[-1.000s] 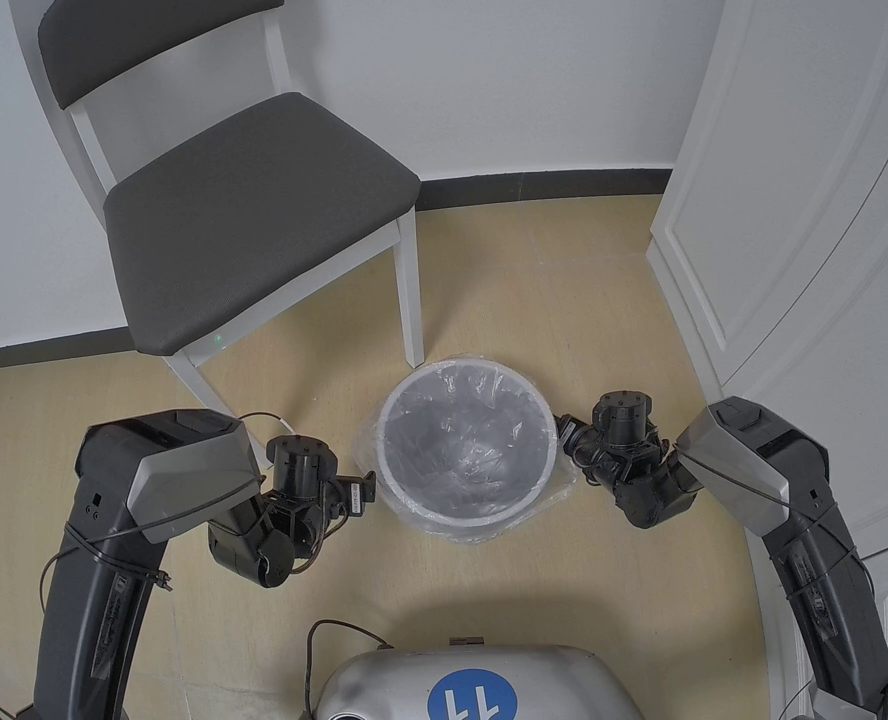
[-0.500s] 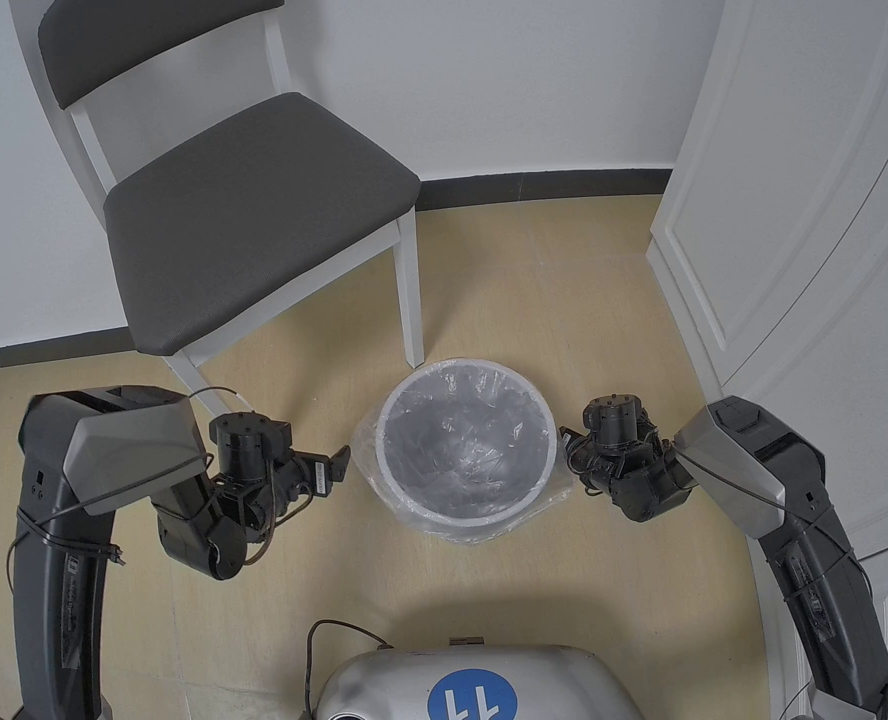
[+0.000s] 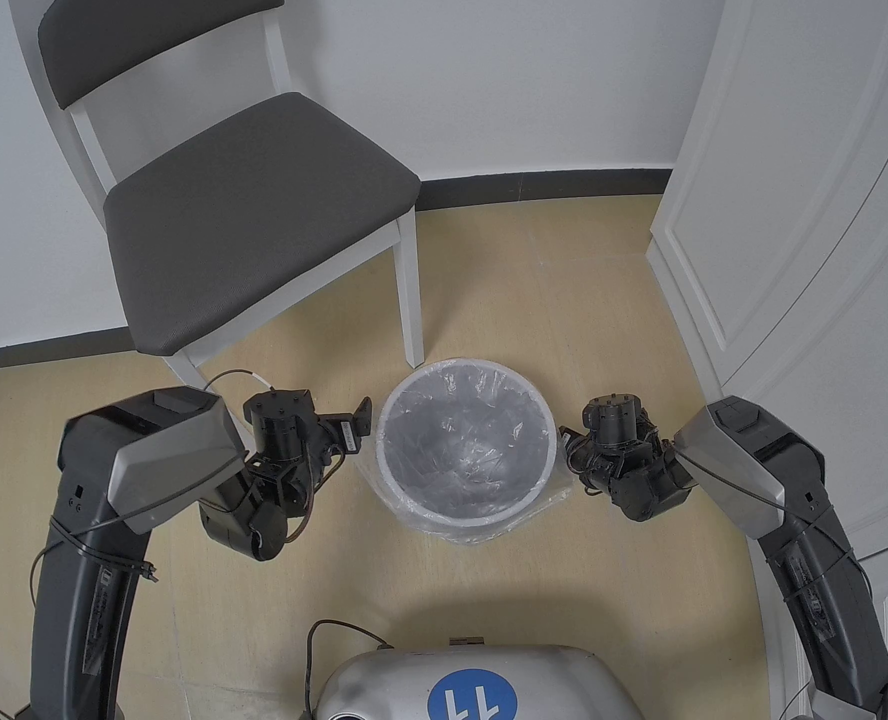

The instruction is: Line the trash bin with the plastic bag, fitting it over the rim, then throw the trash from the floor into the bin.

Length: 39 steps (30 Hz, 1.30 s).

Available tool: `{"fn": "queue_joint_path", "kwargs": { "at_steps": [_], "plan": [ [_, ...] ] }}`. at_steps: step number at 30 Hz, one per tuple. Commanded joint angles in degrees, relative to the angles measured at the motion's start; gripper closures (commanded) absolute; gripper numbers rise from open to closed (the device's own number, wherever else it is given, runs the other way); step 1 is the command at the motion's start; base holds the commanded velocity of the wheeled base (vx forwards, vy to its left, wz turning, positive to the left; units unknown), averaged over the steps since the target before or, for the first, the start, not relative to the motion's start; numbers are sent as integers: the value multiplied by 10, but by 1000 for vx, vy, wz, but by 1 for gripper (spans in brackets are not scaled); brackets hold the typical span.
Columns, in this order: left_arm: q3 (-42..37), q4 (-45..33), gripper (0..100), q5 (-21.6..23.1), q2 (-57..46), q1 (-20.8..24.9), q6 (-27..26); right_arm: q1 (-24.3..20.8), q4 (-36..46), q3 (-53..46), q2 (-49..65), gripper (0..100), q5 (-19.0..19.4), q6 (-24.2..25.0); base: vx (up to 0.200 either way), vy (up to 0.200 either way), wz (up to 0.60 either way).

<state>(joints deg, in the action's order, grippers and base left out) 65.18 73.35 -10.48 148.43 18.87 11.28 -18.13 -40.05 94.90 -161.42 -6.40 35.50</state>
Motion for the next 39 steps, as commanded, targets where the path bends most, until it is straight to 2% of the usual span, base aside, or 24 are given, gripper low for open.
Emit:
{"fn": "queue_joint_path", "kwargs": {
  "at_steps": [1,6,22,27,39],
  "plan": [
    [41,-1,0,-19,51,10,6,0,1,0,0,0,0,0,0,0,0],
    [63,-3,0,-38,77,15,3,0,1,0,0,0,0,0,0,0,0],
    [70,-13,0,-40,97,24,-1,-1,0,0,0,0,0,0,0,0,0],
    [82,-51,0,-93,94,29,-34,-1,0,0,0,0,0,0,0,0,0],
    [72,-73,0,-96,85,56,-35,-1,0,0,0,0,0,0,0,0,0]
  ]
}}
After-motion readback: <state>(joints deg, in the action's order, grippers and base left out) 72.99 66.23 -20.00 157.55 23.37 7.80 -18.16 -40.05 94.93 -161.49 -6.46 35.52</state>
